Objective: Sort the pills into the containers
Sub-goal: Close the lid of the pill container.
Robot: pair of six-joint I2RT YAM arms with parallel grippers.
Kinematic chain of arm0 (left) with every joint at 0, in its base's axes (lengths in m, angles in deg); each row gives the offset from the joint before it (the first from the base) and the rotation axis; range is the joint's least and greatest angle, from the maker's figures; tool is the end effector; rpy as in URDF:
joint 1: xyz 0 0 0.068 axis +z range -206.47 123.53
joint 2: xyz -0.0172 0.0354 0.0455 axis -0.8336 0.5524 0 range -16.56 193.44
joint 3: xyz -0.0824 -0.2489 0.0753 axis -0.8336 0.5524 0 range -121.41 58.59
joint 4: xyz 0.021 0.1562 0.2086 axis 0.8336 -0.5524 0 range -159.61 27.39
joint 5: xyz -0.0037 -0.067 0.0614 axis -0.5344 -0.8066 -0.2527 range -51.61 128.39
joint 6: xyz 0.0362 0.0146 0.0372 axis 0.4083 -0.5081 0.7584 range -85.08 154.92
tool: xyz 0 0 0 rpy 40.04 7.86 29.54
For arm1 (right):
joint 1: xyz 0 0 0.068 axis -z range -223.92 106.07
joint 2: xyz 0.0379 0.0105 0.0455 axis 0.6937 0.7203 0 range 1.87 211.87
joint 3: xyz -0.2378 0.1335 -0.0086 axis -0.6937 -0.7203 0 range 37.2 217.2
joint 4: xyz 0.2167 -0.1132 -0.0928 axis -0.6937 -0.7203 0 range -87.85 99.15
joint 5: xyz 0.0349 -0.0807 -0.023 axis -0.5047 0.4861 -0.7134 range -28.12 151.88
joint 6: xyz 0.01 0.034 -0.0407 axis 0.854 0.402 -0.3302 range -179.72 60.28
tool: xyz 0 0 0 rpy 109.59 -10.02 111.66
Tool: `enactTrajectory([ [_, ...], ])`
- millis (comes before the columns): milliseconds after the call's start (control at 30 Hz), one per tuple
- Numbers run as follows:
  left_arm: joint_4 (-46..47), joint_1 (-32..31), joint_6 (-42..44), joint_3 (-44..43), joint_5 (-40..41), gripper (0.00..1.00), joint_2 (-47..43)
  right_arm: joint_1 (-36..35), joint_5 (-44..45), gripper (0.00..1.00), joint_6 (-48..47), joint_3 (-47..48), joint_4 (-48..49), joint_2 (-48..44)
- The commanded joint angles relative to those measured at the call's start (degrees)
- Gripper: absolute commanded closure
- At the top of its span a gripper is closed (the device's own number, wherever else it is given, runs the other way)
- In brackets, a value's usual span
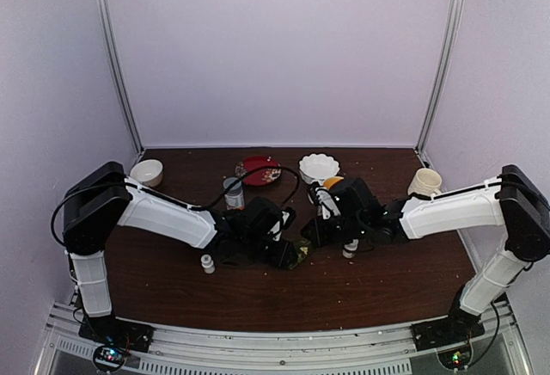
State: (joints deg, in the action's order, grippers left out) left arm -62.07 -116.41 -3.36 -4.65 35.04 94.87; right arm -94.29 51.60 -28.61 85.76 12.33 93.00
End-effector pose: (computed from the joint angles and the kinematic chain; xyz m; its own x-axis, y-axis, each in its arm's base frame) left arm 0.1977 -0.3459 0.1356 -0.8381 0.2135 -0.5021 0.4644 0.7621 -0.4512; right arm 0.2060 0.2585 0.1866 -0.7836 -0.1490 -0.6031 -0.5149 0.6989 0.4963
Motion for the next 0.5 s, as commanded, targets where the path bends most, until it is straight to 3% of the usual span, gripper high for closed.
enactTrajectory([
  [0, -0.9, 0.4, 0.6, 0.0, -0.4, 0.62, 1.9, 0.4, 2.6, 1.0, -1.2, 3.2, -1.9, 2.5],
  [167, -0.9, 0.4, 0.5, 0.1, -0.4, 0.62, 2.0, 0.4, 2.4, 1.0, -0.9, 1.4, -1.0, 4.3],
  [300, -0.9, 0.4, 0.1, 0.2, -0.2, 0.77, 2.3, 0.4, 1.6, 1.0, -0.4, -1.2, 0.8, 4.8],
  [467, -0.9, 0.7, -0.2, 0.2, -0.2, 0.8, 2.5, 0.4, 0.4, 1.0, 0.2, -2.3, 2.1, 7.1],
])
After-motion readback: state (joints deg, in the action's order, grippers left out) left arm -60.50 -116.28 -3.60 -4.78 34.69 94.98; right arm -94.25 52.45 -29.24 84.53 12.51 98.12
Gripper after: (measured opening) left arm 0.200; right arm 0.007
